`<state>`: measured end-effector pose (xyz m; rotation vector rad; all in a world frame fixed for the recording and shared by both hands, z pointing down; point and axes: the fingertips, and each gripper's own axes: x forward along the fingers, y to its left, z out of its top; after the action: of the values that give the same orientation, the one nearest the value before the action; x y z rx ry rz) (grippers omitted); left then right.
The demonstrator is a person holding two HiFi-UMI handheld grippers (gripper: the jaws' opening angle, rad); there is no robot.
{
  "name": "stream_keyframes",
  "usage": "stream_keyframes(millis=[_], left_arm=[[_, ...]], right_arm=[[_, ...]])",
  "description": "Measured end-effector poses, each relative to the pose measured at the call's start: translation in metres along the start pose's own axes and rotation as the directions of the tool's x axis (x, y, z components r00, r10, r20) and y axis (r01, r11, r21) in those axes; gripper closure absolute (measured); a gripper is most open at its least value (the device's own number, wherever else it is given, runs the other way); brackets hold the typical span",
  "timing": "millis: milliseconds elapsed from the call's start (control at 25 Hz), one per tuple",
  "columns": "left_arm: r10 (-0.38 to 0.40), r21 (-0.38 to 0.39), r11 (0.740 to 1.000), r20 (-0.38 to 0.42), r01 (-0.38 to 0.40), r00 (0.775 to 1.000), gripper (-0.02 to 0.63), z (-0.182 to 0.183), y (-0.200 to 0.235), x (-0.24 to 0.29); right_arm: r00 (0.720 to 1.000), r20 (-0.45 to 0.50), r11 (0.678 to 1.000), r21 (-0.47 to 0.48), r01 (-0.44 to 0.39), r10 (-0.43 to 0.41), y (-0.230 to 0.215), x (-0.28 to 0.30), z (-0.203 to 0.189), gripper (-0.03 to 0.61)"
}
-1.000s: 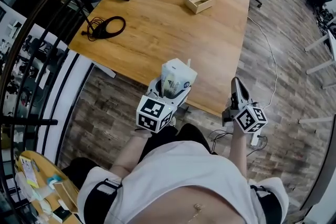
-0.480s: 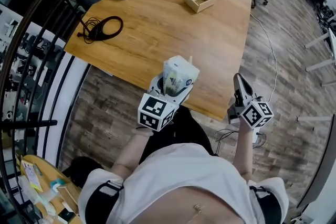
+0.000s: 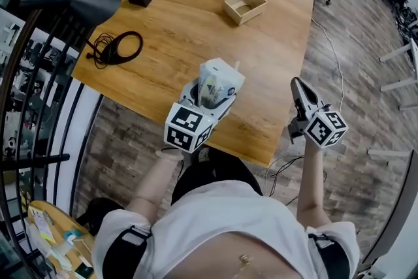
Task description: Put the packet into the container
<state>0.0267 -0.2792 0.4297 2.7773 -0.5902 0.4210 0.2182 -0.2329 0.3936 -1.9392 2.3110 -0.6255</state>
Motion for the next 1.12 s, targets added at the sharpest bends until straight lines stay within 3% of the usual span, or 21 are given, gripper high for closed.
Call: stream_keyframes(millis=[560, 800, 1120], left_arm=[[0.024, 0.066, 0.998, -0.084, -0.018, 0.996, 0.281, 0.065, 0.075, 0.106], [0.03, 0.097, 0.995, -0.107, -0.019, 0.994, 0.281, 0.091, 0.108, 0.15], [0.018, 0.166, 0.986, -0.196, 0.015, 0.98, 0.281, 0.106, 0.149, 0.208]], right_arm=[[0.984, -0.018, 0.984, 0.029, -0.176, 0.177, -0.039, 0.134, 0.089, 0.566], [0.975, -0.073, 0.975, -0.056, -0.213, 0.209, -0.054, 0.18, 0.12, 0.568], [0.976, -0.098, 0.976, -0.076, -0.204, 0.197, -0.102, 0.241, 0.138, 0.568]])
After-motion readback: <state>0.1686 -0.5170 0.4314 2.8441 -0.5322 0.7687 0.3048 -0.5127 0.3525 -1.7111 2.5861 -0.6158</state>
